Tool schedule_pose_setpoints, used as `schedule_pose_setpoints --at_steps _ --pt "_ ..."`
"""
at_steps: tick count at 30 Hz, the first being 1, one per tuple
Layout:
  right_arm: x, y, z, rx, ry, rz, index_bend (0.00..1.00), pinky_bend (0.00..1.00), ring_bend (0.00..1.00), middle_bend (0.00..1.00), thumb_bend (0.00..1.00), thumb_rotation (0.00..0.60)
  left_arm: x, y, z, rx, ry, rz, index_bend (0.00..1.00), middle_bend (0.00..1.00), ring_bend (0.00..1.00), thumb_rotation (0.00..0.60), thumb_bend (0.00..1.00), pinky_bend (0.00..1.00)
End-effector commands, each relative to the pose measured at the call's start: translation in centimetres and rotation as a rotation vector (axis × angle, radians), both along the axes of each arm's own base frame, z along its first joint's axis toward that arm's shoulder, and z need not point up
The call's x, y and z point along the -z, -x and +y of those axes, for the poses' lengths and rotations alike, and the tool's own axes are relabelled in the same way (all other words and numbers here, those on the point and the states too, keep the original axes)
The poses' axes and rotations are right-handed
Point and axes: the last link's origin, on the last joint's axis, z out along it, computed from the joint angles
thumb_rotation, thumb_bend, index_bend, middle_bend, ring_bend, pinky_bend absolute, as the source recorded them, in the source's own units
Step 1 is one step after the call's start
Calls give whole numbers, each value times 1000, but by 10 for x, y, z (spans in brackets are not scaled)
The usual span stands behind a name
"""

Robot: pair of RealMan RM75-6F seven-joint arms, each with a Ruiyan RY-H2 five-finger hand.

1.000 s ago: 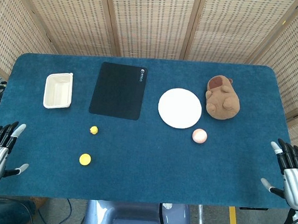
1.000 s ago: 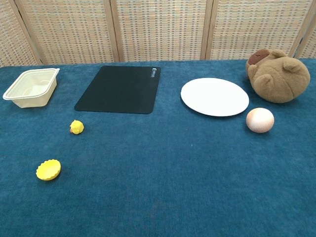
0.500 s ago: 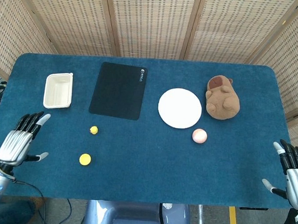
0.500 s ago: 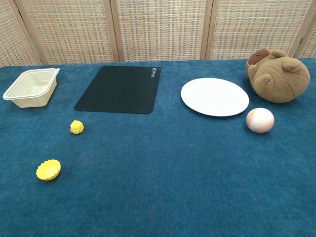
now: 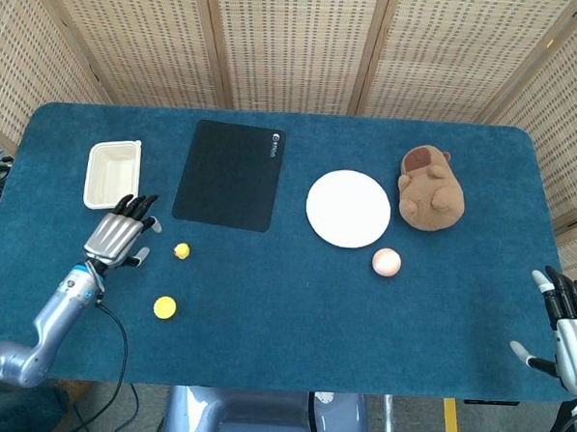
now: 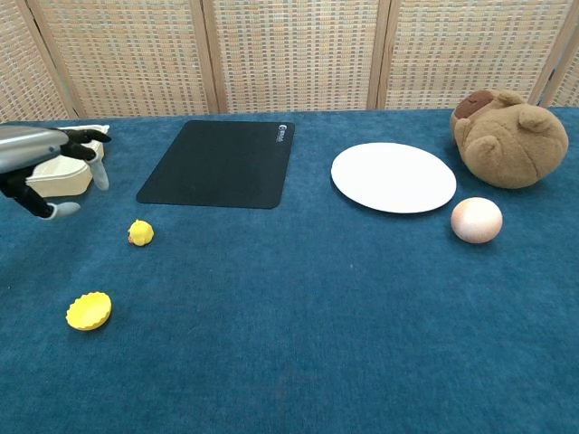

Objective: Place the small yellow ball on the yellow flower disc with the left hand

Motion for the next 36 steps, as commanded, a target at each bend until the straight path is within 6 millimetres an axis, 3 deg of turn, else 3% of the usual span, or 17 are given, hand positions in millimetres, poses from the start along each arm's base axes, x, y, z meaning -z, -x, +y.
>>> schedule_pose_setpoints --at_steps 1,17,36 --pt "1 0 -1 2 -1 1 48 0 0 0 0 600 19 -4 8 -15 36 4 362 0 0 600 392 0" --pt "0 1 -1 8 -2 -6 55 0 0 0 0 600 48 -5 4 -2 80 -14 351 0 0 600 386 0" --pt "0 3 -2 13 -10 -10 56 0 0 0 0 600 61 -9 11 -11 77 -26 377 0 0 600 387 0"
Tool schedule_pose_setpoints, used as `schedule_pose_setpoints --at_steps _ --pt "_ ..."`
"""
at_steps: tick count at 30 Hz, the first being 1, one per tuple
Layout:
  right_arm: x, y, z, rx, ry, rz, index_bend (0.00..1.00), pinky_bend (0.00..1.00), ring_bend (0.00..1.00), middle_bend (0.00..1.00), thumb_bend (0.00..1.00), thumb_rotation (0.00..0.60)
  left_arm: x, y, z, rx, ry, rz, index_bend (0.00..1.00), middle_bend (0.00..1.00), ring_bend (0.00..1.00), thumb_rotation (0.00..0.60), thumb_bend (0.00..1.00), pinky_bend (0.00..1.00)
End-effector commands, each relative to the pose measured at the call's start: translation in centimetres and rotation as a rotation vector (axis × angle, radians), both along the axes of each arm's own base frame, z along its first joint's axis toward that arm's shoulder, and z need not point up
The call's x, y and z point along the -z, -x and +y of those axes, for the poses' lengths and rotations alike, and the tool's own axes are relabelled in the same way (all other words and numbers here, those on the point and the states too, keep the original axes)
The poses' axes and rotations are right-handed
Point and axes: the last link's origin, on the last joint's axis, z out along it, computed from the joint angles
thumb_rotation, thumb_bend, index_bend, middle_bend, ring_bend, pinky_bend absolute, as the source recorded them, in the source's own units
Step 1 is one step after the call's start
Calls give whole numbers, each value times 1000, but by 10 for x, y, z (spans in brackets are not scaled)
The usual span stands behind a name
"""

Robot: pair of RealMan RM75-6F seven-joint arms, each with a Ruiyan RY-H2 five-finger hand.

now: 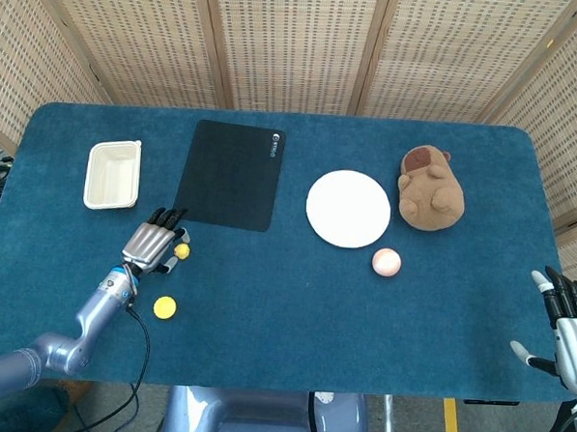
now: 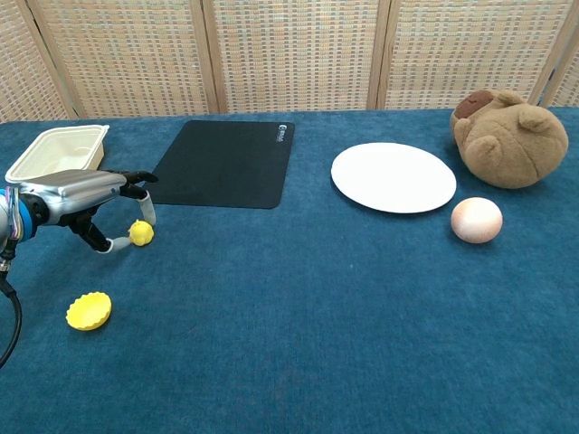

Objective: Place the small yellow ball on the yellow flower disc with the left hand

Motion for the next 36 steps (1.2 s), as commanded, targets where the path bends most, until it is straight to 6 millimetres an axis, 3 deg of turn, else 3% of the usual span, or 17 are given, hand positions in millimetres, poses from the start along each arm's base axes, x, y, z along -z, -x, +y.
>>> schedule_pose_setpoints --at_steps 1,7,14,22,27,28,30,36 --pt "0 0 0 0 -1 -1 56 0 0 0 0 600 1 -1 1 -3 -1 -7 408 0 0 600 389 0" --pt "-1 0 0 -1 -2 -7 56 0 0 0 0 600 4 -4 3 -16 0 -22 519 0 0 600 391 0" --pt "-1 0 0 -1 -4 -9 56 0 0 0 0 600 -1 -5 4 -16 -18 -35 512 0 0 600 392 0" --pt "1 0 1 -3 -12 -9 71 0 0 0 0 600 -40 -10 -2 45 -80 -91 508 0 0 600 394 0" --pt "2 -2 2 -6 -15 -6 81 0 0 0 0 600 -62 -3 -28 124 -65 -91 504 0 0 600 406 0" --pt "2 -3 3 -11 -13 -9 81 0 0 0 0 600 -62 6 -51 110 -25 -105 501 0 0 600 415 0" --pt "1 -3 4 -15 -12 -11 81 0 0 0 0 600 -66 13 -72 111 13 -110 497 0 0 600 422 0" --pt "2 -4 4 -18 -14 -12 81 0 0 0 0 600 -65 17 -96 124 74 -120 493 0 0 600 422 0"
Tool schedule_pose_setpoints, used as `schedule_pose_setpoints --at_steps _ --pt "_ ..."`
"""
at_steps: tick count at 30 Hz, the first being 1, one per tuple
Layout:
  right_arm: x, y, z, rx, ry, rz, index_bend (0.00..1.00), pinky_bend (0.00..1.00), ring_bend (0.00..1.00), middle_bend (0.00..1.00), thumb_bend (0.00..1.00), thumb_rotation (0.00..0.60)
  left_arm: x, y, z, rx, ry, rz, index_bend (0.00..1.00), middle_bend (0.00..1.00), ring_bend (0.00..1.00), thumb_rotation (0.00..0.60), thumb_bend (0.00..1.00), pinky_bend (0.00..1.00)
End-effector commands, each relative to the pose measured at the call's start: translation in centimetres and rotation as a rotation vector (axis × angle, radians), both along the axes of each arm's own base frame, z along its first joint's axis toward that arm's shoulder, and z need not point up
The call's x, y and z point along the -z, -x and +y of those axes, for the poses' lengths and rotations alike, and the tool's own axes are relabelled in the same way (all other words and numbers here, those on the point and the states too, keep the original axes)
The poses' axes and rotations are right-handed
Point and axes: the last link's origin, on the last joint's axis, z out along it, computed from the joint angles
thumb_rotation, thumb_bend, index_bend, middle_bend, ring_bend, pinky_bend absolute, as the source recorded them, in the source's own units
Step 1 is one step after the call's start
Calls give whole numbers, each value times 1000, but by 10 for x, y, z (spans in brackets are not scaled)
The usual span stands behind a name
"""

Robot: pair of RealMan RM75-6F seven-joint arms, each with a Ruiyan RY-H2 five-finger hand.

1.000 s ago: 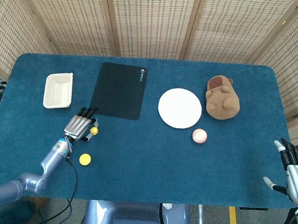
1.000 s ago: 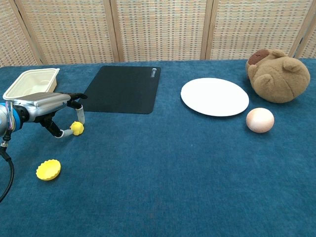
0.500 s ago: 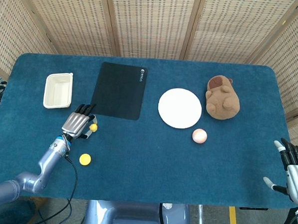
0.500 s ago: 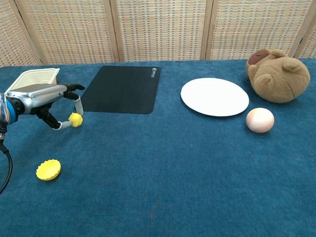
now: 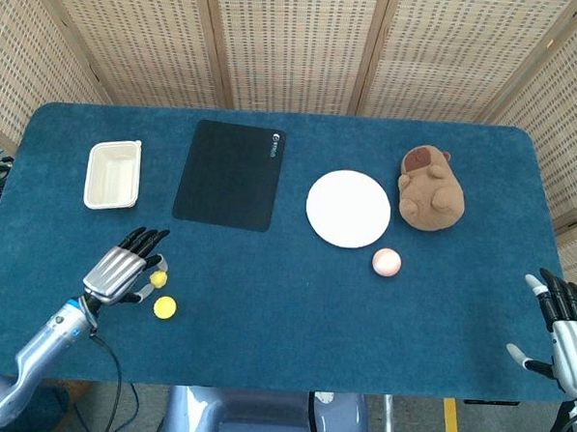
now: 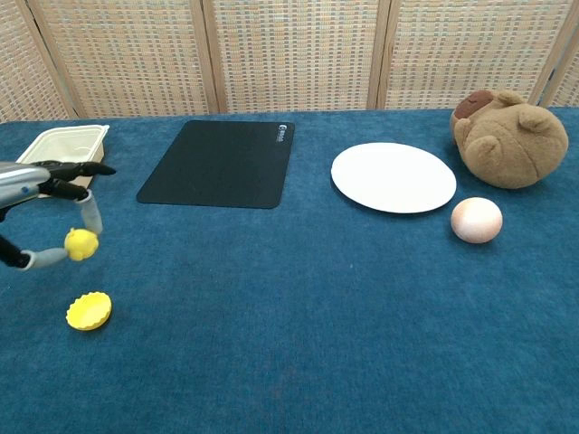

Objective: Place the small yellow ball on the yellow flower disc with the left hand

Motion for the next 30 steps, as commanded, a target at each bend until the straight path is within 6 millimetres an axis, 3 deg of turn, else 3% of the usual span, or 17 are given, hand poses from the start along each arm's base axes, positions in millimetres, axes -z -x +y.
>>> schedule_pose_setpoints --at_steps 1,26,30 --pt "0 0 0 -2 -2 0 81 0 0 0 0 600 3 4 -14 -4 48 -3 493 0 0 600 422 0" --pt "-2 1 0 2 3 -9 81 0 0 0 0 600 29 7 -20 29 110 83 482 0 0 600 400 0" --pt "-3 1 0 4 5 -11 81 0 0 0 0 600 30 8 -19 34 115 89 332 0 0 600 280 0"
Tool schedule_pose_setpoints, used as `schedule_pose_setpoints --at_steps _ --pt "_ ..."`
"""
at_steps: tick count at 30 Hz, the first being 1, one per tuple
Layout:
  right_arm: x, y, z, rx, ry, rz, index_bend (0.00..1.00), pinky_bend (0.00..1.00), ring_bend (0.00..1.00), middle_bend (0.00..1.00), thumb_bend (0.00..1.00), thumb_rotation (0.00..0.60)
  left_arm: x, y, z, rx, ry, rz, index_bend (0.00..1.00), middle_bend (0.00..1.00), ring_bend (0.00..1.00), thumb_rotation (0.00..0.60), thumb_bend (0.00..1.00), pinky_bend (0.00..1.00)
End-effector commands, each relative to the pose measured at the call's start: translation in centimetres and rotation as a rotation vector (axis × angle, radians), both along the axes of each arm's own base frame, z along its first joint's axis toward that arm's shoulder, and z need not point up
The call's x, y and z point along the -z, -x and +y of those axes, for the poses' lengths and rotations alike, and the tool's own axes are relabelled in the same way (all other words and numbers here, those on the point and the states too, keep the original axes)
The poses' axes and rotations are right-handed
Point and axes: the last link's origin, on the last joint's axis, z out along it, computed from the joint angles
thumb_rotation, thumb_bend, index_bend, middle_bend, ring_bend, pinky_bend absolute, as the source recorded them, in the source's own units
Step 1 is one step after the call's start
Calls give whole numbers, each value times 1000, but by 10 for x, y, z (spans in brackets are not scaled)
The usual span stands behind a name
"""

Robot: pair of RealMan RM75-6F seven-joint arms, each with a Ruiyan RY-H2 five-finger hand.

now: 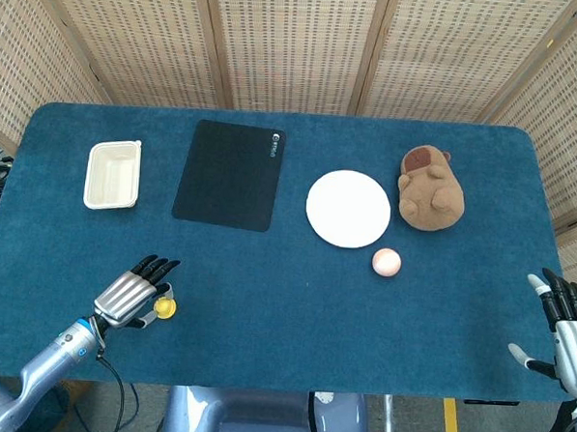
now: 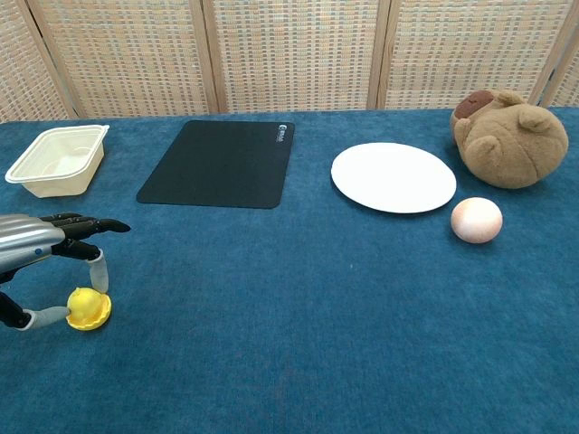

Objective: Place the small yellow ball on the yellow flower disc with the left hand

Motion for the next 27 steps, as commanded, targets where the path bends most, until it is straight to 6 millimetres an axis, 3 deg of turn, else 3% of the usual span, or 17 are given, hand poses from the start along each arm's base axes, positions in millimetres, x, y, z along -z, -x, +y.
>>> schedule_pose_setpoints --at_steps 1,5,8,10,14,19,22,27 --pt "0 0 0 1 1 0 80 0 0 0 0 600 1 0 1 6 0 6 251 0 0 600 229 0" --pt "0 0 0 1 0 1 81 0 0 0 0 600 -1 0 0 13 7 2 65 0 0 600 138 0" --pt "1 -1 0 -1 -3 1 81 0 0 0 0 600 -10 -1 -1 15 -7 -13 3 0 0 600 120 0" --pt "1 -1 1 -3 -3 0 81 0 0 0 0 600 -21 -5 0 7 -38 -66 0 0 0 600 118 0" --pt "0 -2 2 -8 -3 -4 81 0 0 0 0 600 -78 -14 0 -6 -207 -232 0 0 0 600 72 0" --pt "-1 -4 4 -15 -1 -8 81 0 0 0 0 600 -133 -5 -13 -91 -446 -287 0 0 0 600 21 0" --pt "-1 -4 5 -17 -1 -9 81 0 0 0 0 600 -154 7 -30 -177 -580 -279 0 0 0 600 21 0" --pt "-1 -5 7 -26 -3 -5 81 0 0 0 0 600 -163 15 -58 -266 -619 -231 0 0 0 600 23 0"
